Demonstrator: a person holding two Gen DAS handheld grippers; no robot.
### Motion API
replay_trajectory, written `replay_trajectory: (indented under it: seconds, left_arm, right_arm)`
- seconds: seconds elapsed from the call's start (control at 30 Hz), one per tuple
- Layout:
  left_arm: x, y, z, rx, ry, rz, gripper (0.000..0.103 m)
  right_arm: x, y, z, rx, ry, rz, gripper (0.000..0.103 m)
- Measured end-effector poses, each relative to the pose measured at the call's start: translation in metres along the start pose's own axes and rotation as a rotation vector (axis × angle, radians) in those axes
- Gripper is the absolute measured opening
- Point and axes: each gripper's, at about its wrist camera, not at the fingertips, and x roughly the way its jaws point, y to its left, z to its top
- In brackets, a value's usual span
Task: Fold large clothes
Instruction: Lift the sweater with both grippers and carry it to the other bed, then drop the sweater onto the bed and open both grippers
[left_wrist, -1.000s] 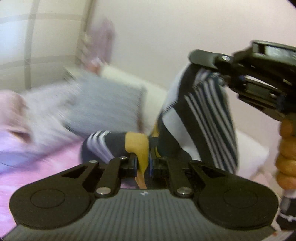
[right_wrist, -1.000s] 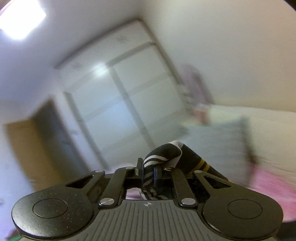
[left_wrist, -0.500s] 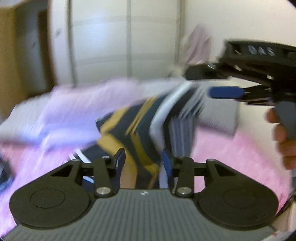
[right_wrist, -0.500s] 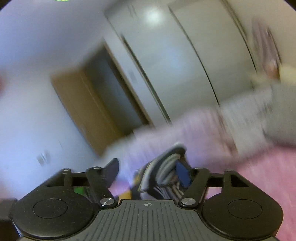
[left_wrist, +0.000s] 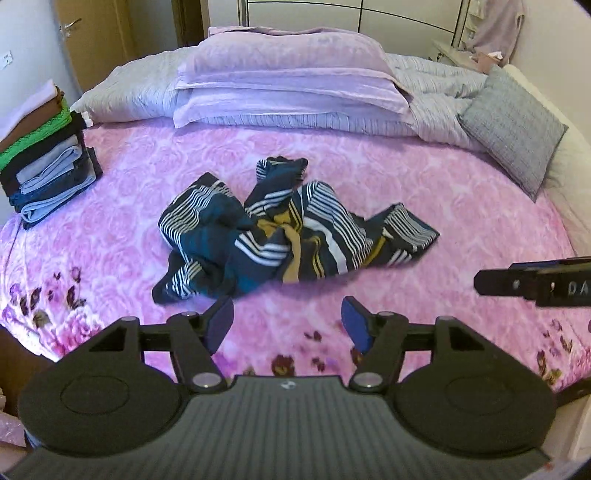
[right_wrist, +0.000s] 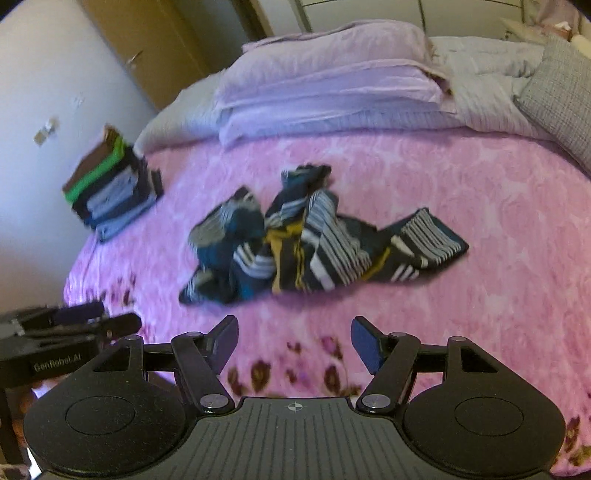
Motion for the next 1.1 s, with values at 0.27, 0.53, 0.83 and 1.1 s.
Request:
replay_trajectory:
  seconds: [0.27, 0.53, 0.83, 1.1]
  left_arm:
    - [-0.013, -0.021, -0.039, 0.001, 0.020, 0.005, 0.065]
    - [-0.030, -0.019, -0.045, -0.009, -0.003, 0.017, 0.065]
    - [0.004, 0.008, -0.031, -0.004, 0.070, 0.000, 0.067]
    - [0.068, 0.061, 0.004, 0.067, 0.181, -0.066, 0.067]
  right_arm:
    - [-0.009, 0.003, -0.042, -0.038, 0.047, -0.034, 0.065]
    - [-0.013, 0.015, -0.043, -0.093, 0.040, -0.028, 0.065]
    - [0.027, 0.028, -0.023, -0.096, 0.101, -0.063, 0.065]
    - [0.094, 0.047, 0.011, -0.004, 0.166, -0.134, 0.065]
